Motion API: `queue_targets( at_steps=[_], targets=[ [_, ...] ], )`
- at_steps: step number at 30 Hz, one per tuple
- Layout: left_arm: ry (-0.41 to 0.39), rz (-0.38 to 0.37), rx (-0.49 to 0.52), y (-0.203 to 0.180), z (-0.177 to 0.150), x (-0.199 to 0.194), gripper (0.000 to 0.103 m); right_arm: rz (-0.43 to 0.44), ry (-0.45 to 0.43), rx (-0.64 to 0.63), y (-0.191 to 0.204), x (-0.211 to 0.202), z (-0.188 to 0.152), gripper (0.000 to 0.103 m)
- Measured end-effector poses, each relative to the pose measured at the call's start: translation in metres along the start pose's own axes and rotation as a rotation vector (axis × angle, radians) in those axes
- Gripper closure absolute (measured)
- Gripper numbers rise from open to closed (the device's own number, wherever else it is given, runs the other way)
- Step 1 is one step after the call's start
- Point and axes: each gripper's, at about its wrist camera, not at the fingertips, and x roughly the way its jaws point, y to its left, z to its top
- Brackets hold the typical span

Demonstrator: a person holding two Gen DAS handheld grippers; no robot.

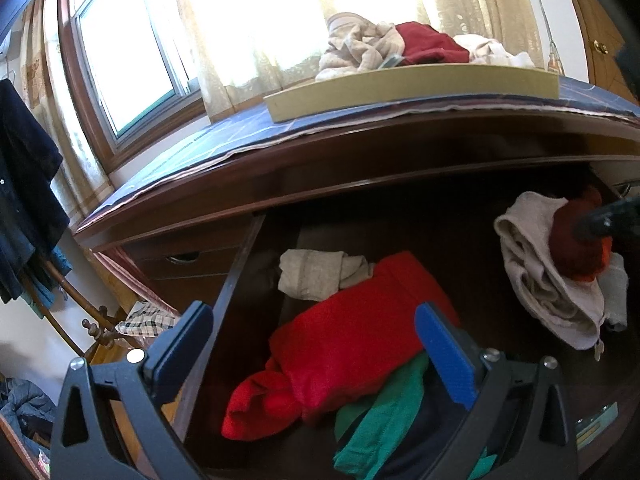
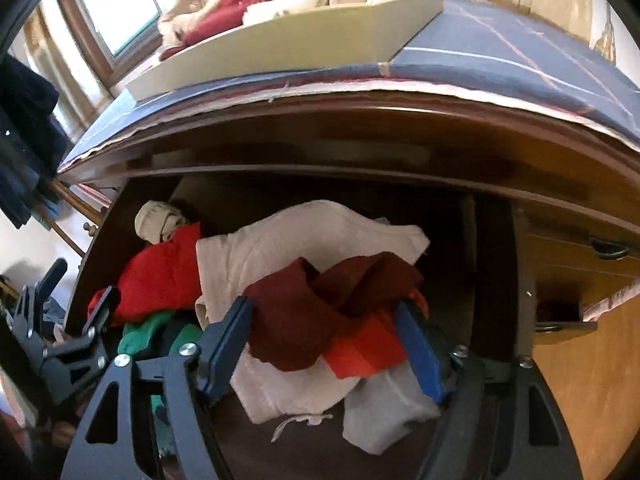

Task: Take underwear out of drawer
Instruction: 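Lower the right gripper into the drawer toward the dark red garment, then grasp the dark red garment and drop it into the beige tray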

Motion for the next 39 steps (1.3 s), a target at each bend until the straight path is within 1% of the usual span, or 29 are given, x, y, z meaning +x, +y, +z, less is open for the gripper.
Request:
queue_targets(
  at_steps=[3, 6, 9, 11, 13, 15, 16, 18, 19, 21, 24, 28, 30, 31, 32, 33, 34, 36, 38, 39],
  targets=[
    [-0.003, -0.001, 0.001, 0.0, 0.0, -0.001, 0.0, 0.001, 0.0, -0.002, 0.0, 0.005, 0.008, 0.026],
    [-0.007, -0.005, 0.005, 0.001, -0.001, -0.001, 0.0, 0.023, 0.016, 0.014, -0.004, 0.007, 0.011, 0.026],
    [-0.009, -0.005, 0.006, 0.001, -0.001, -0.003, 0.0, 0.094, -0.01, 0.062, -0.01, -0.004, 0.009, 0.026],
    [-0.009, -0.006, 0.002, 0.001, -0.001, -0.003, 0.0, 0.181, -0.044, 0.099, -0.015, -0.015, 0.009, 0.026],
    [-0.008, -0.006, 0.002, 0.001, -0.001, -0.003, 0.0, 0.243, -0.06, 0.109, -0.016, -0.021, 0.01, 0.026],
    [-0.008, -0.005, 0.003, 0.001, -0.001, -0.003, 0.0, 0.277, -0.06, 0.104, -0.016, -0.024, 0.011, 0.026],
    [-0.008, -0.006, 0.002, 0.001, -0.001, -0.003, 0.0, 0.273, -0.062, 0.091, -0.015, -0.025, 0.011, 0.026],
    [-0.009, -0.006, 0.002, 0.001, -0.001, -0.003, 0.0, 0.225, -0.062, 0.065, -0.011, -0.025, 0.01, 0.026],
    [-0.009, -0.006, 0.003, 0.001, -0.001, -0.003, 0.0, 0.167, -0.052, 0.038, -0.006, -0.021, 0.009, 0.026],
    [-0.009, -0.006, 0.003, 0.001, -0.001, -0.003, 0.0, 0.094, -0.023, -0.004, -0.001, -0.012, 0.005, 0.026],
    [-0.009, -0.006, 0.003, 0.001, -0.001, -0.003, 0.0, 0.09, 0.02, -0.03, 0.0, -0.001, 0.0, 0.026],
    [-0.011, -0.005, 0.004, 0.001, -0.001, -0.003, 0.0, 0.029, -0.037, -0.094, 0.012, 0.0, -0.004, 0.027],
    [-0.011, -0.006, 0.004, 0.002, -0.001, -0.003, 0.0, -0.007, -0.066, -0.119, 0.018, 0.001, -0.005, 0.046],
    [-0.012, -0.005, 0.004, 0.001, -0.001, -0.004, 0.0, -0.018, -0.072, -0.135, 0.02, 0.0, -0.005, 0.051],
    [-0.013, -0.005, 0.005, 0.001, -0.001, -0.004, 0.0, -0.013, -0.078, -0.144, 0.021, -0.001, -0.006, 0.063],
    [-0.014, -0.005, 0.006, 0.002, -0.001, -0.004, 0.0, 0.0, -0.082, -0.144, 0.021, -0.002, -0.006, 0.072],
    [-0.015, -0.005, 0.006, 0.002, -0.001, -0.004, 0.0, 0.002, -0.085, -0.138, 0.019, -0.004, -0.006, 0.072],
    [-0.017, -0.006, 0.005, 0.002, -0.001, -0.005, 0.0, 0.002, -0.097, -0.127, 0.016, -0.008, -0.007, 0.08],
    [-0.019, -0.005, 0.007, 0.001, -0.001, -0.005, 0.0, 0.025, -0.115, -0.106, 0.013, -0.017, -0.01, 0.084],
    [-0.02, -0.005, 0.008, 0.001, -0.001, -0.005, 0.0, 0.047, -0.127, -0.093, 0.011, -0.023, -0.012, 0.091]
  ],
)
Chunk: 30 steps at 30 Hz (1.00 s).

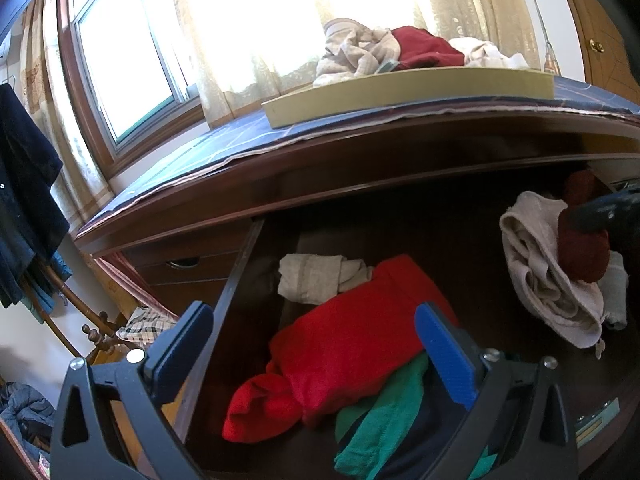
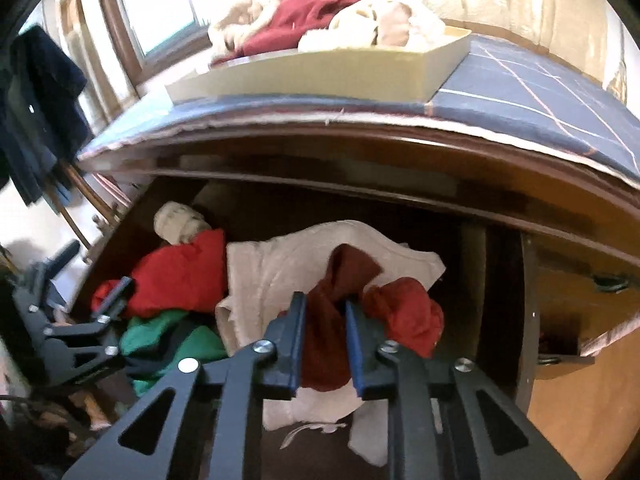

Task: Take underwear out of drawer
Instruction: 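Grasp the dark red garment and drop it into the beige tray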

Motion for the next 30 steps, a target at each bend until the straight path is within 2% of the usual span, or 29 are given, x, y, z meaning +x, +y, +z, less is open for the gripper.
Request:
queue_targets(
  at_steps=[1, 10, 13, 19, 23, 27, 30],
  targets=[
    [-0.001, 0.001, 0.0, 0.0, 0.0, 0.0, 0.0, 0.022, -0.014, 0.013, -0.001, -0.005, -0.001, 0.094],
    [-0.002, 0.002, 0.001, -0.001, 0.0, 0.0, 0.0, 0.202, -0.166, 0.128, -0.008, -0.058, 0.006, 0.094],
    [-0.003, 0.002, 0.001, -0.001, 0.0, 0.0, 0.0, 0.226, -0.231, 0.135, -0.007, -0.079, 0.016, 0.094],
    [-0.004, 0.004, 0.003, 0.0, 0.0, 0.0, 0.0, 0.14, -0.371, 0.101, -0.009, -0.101, 0.059, 0.094],
    [-0.004, 0.003, 0.003, 0.0, 0.0, 0.0, 0.0, 0.046, -0.411, 0.079, -0.016, -0.091, 0.091, 0.094],
    [-0.005, 0.003, 0.003, -0.001, -0.001, 0.0, 0.0, 0.001, -0.397, 0.049, -0.023, -0.068, 0.117, 0.094],
    [-0.005, 0.003, 0.003, -0.001, -0.001, 0.0, 0.0, -0.084, -0.361, 0.012, -0.024, -0.042, 0.132, 0.094]
  ],
)
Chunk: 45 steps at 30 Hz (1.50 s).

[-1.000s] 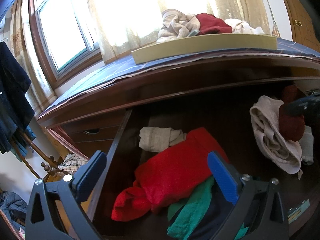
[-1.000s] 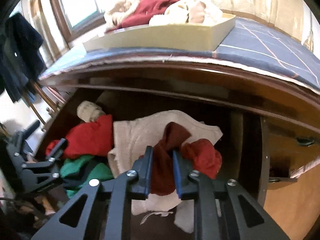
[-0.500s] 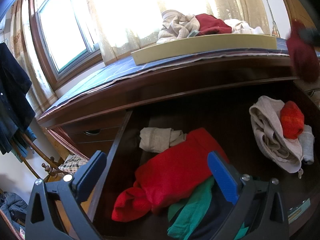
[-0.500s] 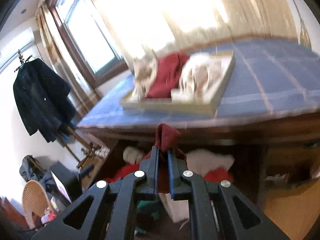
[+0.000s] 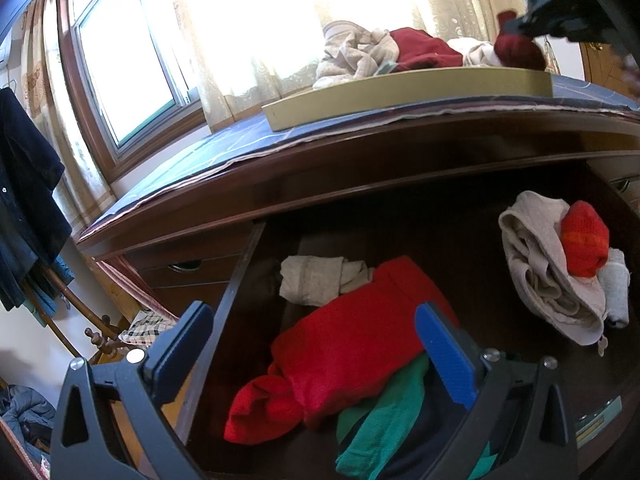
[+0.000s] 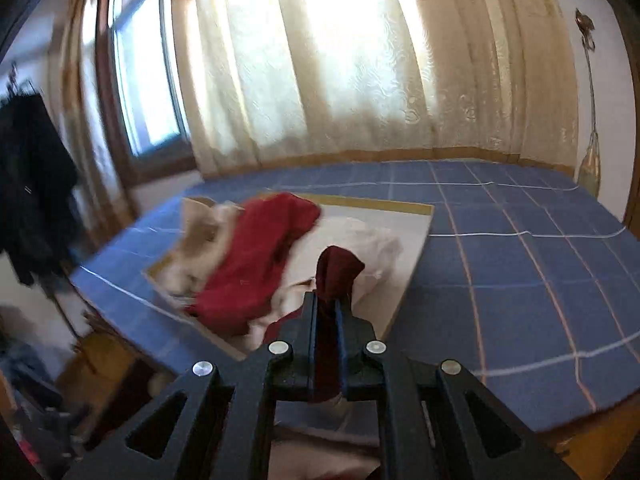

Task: Take underwear out of drawer
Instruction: 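Grasp the dark red garment and drop it into the beige tray, then return the right gripper to the drawer and grasp the red knit garment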

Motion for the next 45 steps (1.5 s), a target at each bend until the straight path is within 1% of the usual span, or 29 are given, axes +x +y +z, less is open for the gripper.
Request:
queue_targets(
  at_steps=[3, 7, 11, 14, 15, 19, 20, 21, 22, 23, 24, 25, 29, 31, 34, 37, 41, 45],
  targets=[
    [0.0, 0.002, 0.0, 0.0, 0.0, 0.0, 0.0, -0.01, 0.038, 0.011, -0.006, 0.023, -0.003, 0.094],
    [-0.002, 0.001, 0.0, 0.001, 0.0, 0.0, 0.0, -0.058, 0.074, -0.018, -0.009, 0.046, -0.005, 0.094],
    [-0.001, 0.002, 0.001, 0.002, 0.001, 0.0, 0.0, -0.087, 0.085, -0.022, -0.013, 0.059, -0.002, 0.094],
    [-0.002, 0.002, 0.0, 0.001, 0.001, -0.001, 0.0, -0.098, 0.09, -0.041, -0.012, 0.061, -0.001, 0.092],
    [-0.002, 0.002, 0.001, 0.0, 0.0, -0.001, 0.0, -0.094, 0.09, -0.042, -0.012, 0.06, -0.002, 0.092],
    [-0.003, 0.002, 0.002, 0.0, 0.0, -0.001, 0.0, -0.015, 0.095, 0.018, -0.021, 0.054, 0.0, 0.089],
    [-0.003, 0.003, 0.002, 0.0, 0.0, -0.001, 0.0, 0.01, 0.104, 0.046, -0.025, 0.05, 0.0, 0.085],
    [-0.003, 0.006, 0.003, 0.0, 0.001, -0.001, 0.0, 0.028, 0.11, 0.067, -0.026, 0.046, 0.001, 0.072],
    [-0.002, 0.006, 0.003, 0.001, 0.001, -0.001, 0.0, 0.068, 0.111, 0.093, -0.027, 0.041, 0.001, 0.065],
    [-0.002, 0.006, 0.003, 0.0, 0.001, 0.0, 0.0, 0.103, 0.104, 0.107, -0.027, 0.036, 0.0, 0.048],
    [-0.002, 0.006, 0.003, 0.0, 0.001, 0.0, 0.0, 0.123, 0.093, 0.115, -0.026, 0.03, -0.001, 0.037],
    [-0.002, 0.007, 0.003, 0.001, 0.001, 0.0, 0.0, 0.125, 0.069, 0.12, -0.023, 0.02, -0.003, 0.034],
    [-0.002, 0.009, 0.006, 0.001, 0.001, 0.0, 0.0, 0.117, 0.023, 0.117, -0.015, -0.007, -0.014, 0.034],
    [-0.002, 0.01, 0.005, 0.0, 0.001, 0.0, 0.0, 0.125, 0.019, 0.135, -0.015, -0.019, -0.022, 0.034],
    [-0.002, 0.011, 0.006, 0.0, 0.0, 0.0, 0.0, 0.158, 0.027, 0.178, -0.019, -0.037, -0.041, 0.034],
    [-0.003, 0.014, 0.009, 0.001, 0.001, 0.001, 0.0, 0.175, 0.042, 0.198, -0.024, -0.054, -0.066, 0.034],
    [-0.007, 0.022, 0.016, 0.0, 0.0, 0.002, 0.0, 0.127, 0.071, 0.175, -0.024, -0.067, -0.099, 0.034],
    [-0.001, 0.028, 0.018, -0.001, 0.0, 0.003, 0.0, 0.118, 0.128, 0.195, -0.028, -0.068, -0.128, 0.034]
  ],
)
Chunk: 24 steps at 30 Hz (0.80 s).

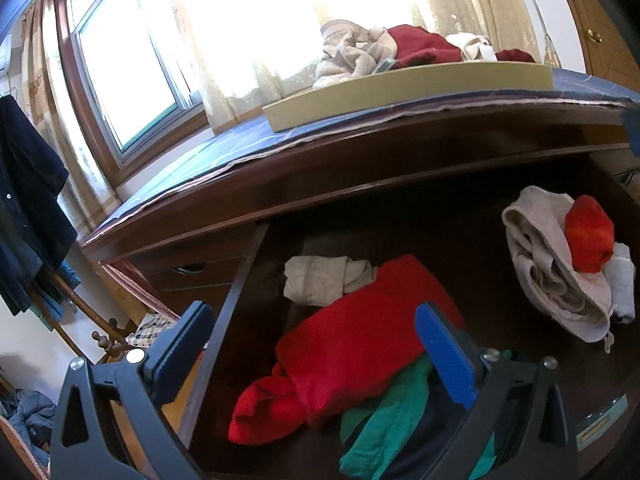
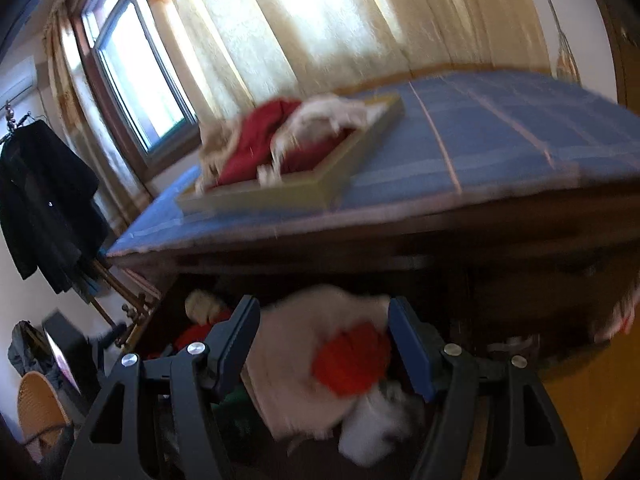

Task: Take underwear out of drawer
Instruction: 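Return the right gripper to the drawer and grasp the red knit garment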

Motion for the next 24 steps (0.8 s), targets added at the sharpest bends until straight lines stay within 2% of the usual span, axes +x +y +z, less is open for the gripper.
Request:
queue_targets(
  at_steps=[4, 9, 18, 21, 24],
  targets=[
    [0.016, 0.008, 0.005, 0.0, 0.001, 0.003, 0.0, 0.014, 0.051, 0.052, -0.012, 0.003, -0.021, 0.034],
    [0.02, 0.004, 0.008, -0.002, 0.0, 0.004, 0.0, -0.007, 0.083, 0.063, -0.018, 0.001, -0.029, 0.034],
    [0.003, 0.009, 0.012, -0.004, -0.001, 0.0, 0.0, -0.042, 0.253, 0.019, -0.008, 0.037, -0.026, 0.034],
    [0.006, 0.008, 0.01, -0.004, -0.001, 0.001, 0.0, -0.043, 0.278, 0.011, -0.004, 0.049, -0.02, 0.034],
    [0.007, 0.004, 0.007, -0.004, -0.002, 0.0, 0.0, -0.109, 0.333, 0.037, -0.006, 0.071, -0.014, 0.034]
  ],
)
